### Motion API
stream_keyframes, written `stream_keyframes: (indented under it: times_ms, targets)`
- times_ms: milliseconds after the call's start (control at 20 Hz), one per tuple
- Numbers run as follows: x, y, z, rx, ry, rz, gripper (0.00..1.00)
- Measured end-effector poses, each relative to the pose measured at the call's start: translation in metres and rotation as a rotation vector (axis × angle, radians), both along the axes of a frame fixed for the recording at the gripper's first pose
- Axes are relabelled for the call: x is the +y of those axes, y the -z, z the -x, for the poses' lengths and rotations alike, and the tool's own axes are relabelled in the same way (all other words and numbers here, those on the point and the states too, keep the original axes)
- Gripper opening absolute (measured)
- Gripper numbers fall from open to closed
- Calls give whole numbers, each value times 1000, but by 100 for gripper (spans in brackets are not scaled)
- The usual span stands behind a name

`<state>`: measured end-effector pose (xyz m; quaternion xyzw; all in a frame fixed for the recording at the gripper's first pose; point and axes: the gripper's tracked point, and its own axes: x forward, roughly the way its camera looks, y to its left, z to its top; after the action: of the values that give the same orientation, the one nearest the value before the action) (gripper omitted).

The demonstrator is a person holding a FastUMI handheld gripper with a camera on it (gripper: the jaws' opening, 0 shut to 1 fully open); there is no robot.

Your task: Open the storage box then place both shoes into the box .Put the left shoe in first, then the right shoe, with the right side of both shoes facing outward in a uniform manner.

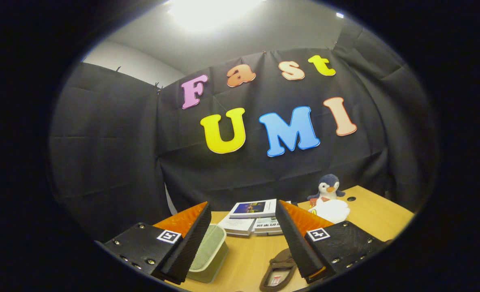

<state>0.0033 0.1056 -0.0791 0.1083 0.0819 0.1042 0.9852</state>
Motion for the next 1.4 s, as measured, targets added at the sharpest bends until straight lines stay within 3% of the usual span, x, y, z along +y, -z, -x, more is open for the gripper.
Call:
stream_keyframes:
  times_ms: [400, 750, 1050, 1400]
  targets:
    - [42, 54, 7, 253, -143, -268, 97]
    - [74, 94, 14, 440, -215, -528, 98]
    - [94, 125, 12, 572, -251, -757, 96]
    - [113, 175, 10, 729, -259, -861, 96]
